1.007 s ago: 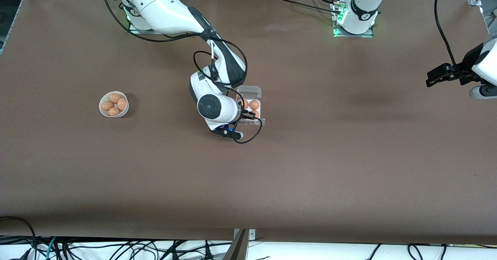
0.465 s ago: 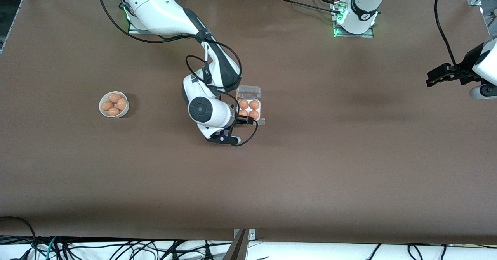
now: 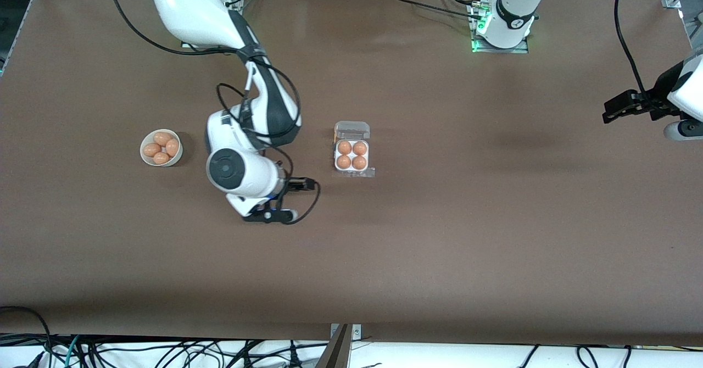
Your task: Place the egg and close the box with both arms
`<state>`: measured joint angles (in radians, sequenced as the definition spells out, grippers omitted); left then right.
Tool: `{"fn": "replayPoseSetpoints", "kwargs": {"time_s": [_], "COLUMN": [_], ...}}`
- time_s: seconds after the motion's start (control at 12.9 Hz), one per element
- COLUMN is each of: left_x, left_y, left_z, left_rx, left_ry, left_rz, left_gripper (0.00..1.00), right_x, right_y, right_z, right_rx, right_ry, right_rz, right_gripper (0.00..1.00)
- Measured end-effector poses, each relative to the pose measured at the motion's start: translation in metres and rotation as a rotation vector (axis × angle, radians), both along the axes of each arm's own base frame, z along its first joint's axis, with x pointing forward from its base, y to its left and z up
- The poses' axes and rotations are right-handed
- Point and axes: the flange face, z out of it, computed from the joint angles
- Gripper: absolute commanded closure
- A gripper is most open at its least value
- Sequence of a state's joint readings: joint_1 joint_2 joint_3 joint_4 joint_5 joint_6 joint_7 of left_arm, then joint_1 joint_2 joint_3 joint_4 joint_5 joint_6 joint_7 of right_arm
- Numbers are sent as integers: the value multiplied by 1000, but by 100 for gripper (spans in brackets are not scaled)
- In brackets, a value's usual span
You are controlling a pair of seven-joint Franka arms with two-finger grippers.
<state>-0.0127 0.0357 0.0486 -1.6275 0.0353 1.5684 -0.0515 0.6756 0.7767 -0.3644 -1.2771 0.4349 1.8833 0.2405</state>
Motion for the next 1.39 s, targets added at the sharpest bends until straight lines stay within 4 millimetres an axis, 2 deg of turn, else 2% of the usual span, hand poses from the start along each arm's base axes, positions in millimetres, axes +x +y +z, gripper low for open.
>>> {"fn": "replayPoseSetpoints", "kwargs": {"time_s": [0.23, 0.39, 0.54, 0.77, 0.93, 1.08, 1.24, 1.39], "left_x": [1, 2, 3, 3, 4, 7, 11, 20], "left_y": [-5, -6, -6, -8, -12, -13, -14, -15], "left_z": [-2, -4, -6, -7, -9, -15, -20, -15], "left_rx": [0, 0, 0, 0, -1, 0, 0, 1], "left_ry": [5, 8, 11, 12, 16, 27, 30, 15], "left_rz": [-10, -10, -11, -14, -22, -24, -26, -26], "left_gripper": [0, 0, 0, 0, 0, 0, 0, 0], "right_x": [21, 27, 27, 23, 14, -3, -26, -51], "right_y": [-58, -91, -111, -127, -141, -166, -189, -217], "right_z": [36, 63, 89, 128, 160, 191, 225, 259], "right_rx": [-35, -62, -69, -102, -128, -130, -118, -89], "right_ry": [-48, -64, -64, -105, -135, -166, -200, -231], "right_rz": [10, 8, 10, 31, 45, 82, 103, 85], "right_gripper": [0, 0, 0, 0, 0, 0, 0, 0]}}
